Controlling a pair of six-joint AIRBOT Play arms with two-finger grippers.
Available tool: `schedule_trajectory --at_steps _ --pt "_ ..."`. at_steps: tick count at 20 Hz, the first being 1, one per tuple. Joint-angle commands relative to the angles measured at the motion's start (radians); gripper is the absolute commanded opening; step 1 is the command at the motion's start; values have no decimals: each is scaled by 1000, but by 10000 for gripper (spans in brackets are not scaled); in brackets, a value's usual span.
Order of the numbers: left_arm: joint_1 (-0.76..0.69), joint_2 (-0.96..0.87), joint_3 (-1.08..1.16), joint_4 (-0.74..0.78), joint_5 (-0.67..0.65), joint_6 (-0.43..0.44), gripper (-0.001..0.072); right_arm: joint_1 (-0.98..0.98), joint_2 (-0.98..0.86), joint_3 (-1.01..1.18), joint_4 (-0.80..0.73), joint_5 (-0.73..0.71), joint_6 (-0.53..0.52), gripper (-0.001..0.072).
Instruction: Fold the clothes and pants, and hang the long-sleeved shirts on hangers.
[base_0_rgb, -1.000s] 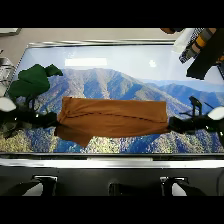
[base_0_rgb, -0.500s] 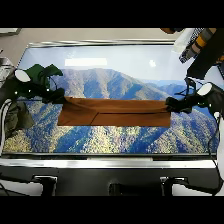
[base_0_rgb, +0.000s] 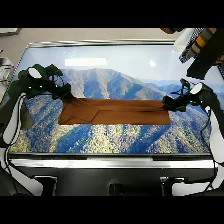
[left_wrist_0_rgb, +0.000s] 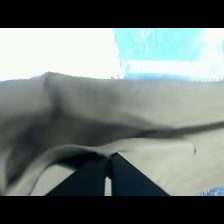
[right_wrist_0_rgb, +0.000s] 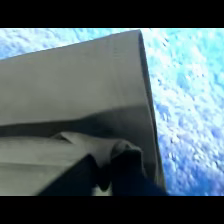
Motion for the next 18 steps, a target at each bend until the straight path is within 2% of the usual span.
schedule_trajectory --at_steps 1,2,3,4,6,10,18 --pt "-4 -32 14 -26 59 -4 344 -8 -24 22 25 21 68 346" --pt "1 -27 26 -25 56 -3 409 -27 -24 57 31 72 92 359" --pt "8 -21 44 -25 49 0 409 -61 -24 92 46 119 95 390" --pt "15 -14 64 -21 43 0 410 -110 -24 121 83 156 85 461" --pt "22 2 101 -6 42 0 409 -214 -31 130 200 188 30 491" --pt "23 6 144 1 40 0 410 -324 -130 130 395 275 -106 639" --pt "13 6 144 1 38 -1 409 -248 -268 130 455 254 -219 656"
